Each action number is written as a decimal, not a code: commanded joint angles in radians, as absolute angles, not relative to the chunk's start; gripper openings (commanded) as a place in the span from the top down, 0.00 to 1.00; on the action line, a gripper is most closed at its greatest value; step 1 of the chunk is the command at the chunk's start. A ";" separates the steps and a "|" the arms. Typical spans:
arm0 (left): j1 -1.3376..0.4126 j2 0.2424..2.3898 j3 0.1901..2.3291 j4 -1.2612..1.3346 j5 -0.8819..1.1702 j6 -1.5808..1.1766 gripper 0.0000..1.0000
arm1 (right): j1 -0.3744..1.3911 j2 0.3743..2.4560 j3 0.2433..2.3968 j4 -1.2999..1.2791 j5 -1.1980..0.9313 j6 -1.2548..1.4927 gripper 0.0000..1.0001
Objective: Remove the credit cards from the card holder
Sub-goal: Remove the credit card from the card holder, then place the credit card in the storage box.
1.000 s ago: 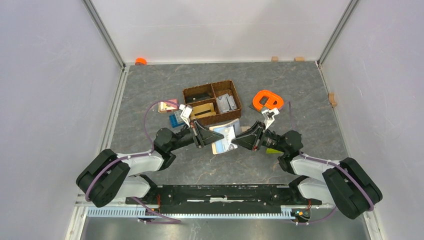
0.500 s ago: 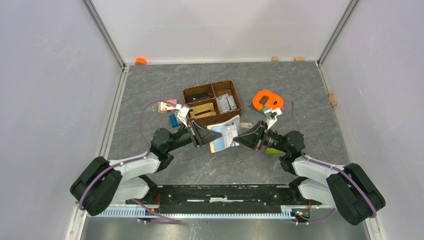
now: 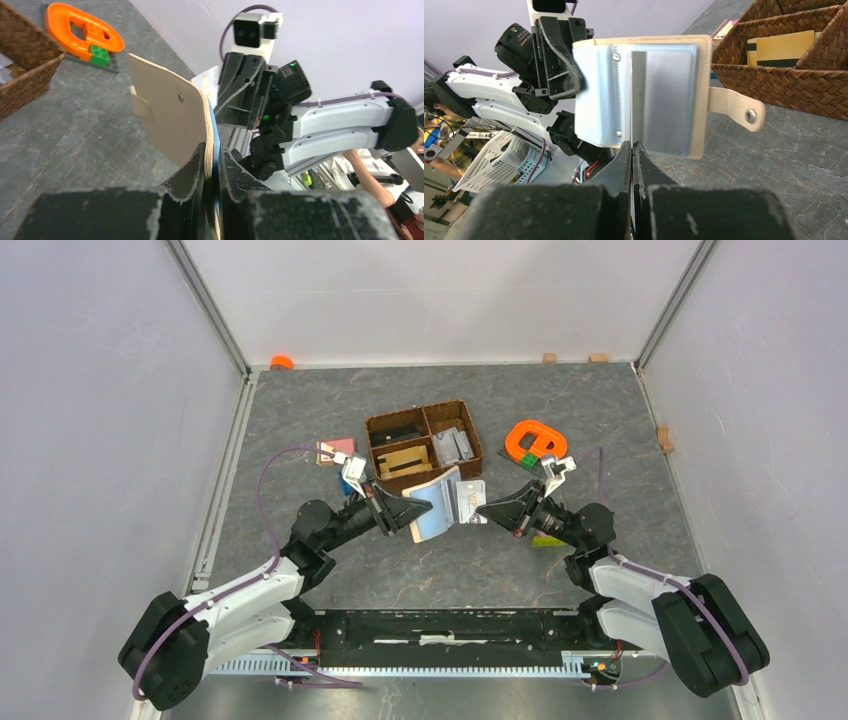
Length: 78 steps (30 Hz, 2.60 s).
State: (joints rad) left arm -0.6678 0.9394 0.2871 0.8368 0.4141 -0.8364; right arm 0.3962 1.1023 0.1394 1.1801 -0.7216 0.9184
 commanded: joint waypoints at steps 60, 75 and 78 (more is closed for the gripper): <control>-0.668 0.564 0.233 0.455 -0.046 -0.736 0.98 | 0.414 1.913 1.179 0.297 -0.351 0.468 1.00; -0.667 0.552 0.232 0.452 -0.044 -0.736 0.98 | 0.420 1.884 1.169 0.272 -0.302 0.442 0.69; -0.667 0.551 0.232 0.453 -0.041 -0.738 0.98 | 0.421 1.832 1.135 0.292 -0.313 0.452 0.68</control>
State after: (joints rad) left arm -0.6678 0.5625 0.2287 0.4126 -0.0257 -0.7387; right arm 0.4171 1.9362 1.1660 0.2508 -0.3290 0.4622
